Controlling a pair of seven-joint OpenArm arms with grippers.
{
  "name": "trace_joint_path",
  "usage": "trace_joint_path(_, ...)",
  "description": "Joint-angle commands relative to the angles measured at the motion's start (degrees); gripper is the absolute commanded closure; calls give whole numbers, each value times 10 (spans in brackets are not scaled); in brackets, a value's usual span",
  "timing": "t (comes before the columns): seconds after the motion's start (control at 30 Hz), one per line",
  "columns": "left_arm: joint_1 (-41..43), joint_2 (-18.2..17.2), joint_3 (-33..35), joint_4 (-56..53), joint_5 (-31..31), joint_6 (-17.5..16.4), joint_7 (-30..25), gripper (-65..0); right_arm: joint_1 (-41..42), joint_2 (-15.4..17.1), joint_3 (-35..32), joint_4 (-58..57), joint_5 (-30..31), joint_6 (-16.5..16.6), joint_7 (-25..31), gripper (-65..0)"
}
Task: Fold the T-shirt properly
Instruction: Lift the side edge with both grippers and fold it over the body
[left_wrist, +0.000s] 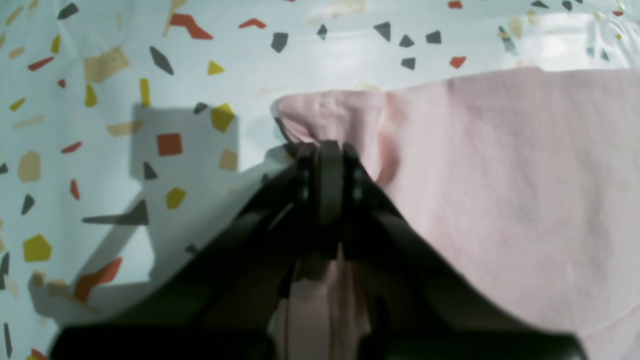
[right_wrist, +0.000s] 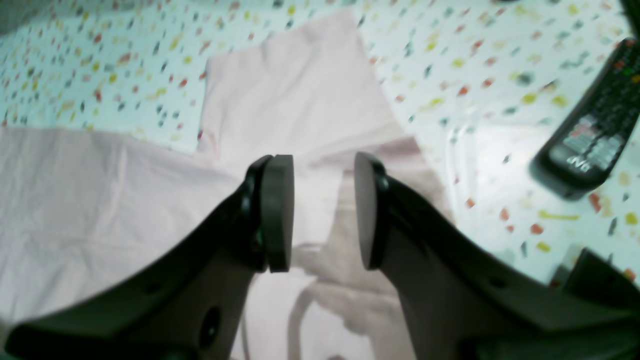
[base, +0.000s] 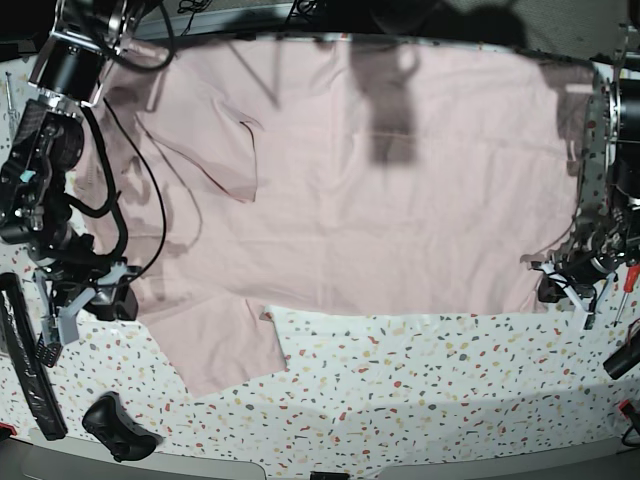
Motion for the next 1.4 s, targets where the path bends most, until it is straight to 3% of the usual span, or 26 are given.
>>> trace_joint_path(0.0,-15,-8,-2,7,0,-3,-14,0,19,11,1,10,7,2,13,-191)
trace_joint_path(0.1,-16,-10,-2,7,-1,0,-32,0,37,15,0,10,7,2,1,-209)
trace_joint_path(0.27,-16,-13,-2,7,0,14,-39,0,55,15,0,8,7,2,-15,-317)
trace_joint_path(0.37,-16,-18,-2,7,-9,14,-50,-243,54,15,0,2,8,2,-20,-317)
trace_joint_path(0.4,-16,-21,-2,7,-22,14,-53,-265,54,15,0,-3,8,2,-21,-317)
trace_joint_path(0.5,-17,-30,-3,12,-61,14,-53,-265,54,15,0,-23,11,2,-24,-317)
trace_joint_path(0.73,-17,-26,-3,41,-59,13,7,-265,54,15,0,-50,12,2,-29,-317)
trace_joint_path(0.77,-15,-23,-3,41,-53,17,5,-265,54,15,0,-50,12,2,-33,-317)
trace_joint_path(0.87,-15,-13,-3,41,-2,79,3,-265,54,15,0,-50,12,2,-50,-317)
trace_joint_path(0.9,-15,-11,-2,41,8,85,-1,-265,54,15,0,-50,12,2,-55,-317)
trace_joint_path(1.17,-14,11,-2,41,21,83,19,-264,54,15,0,-50,12,2,-59,-317)
trace_joint_path(1.27,-8,17,-2,41,21,82,21,-225,54,15,0,-50,12,2,-59,-317)
trace_joint_path(1.37,1,16,-2,41,20,73,21,-92,54,15,0,-50,12,2,-59,-317)
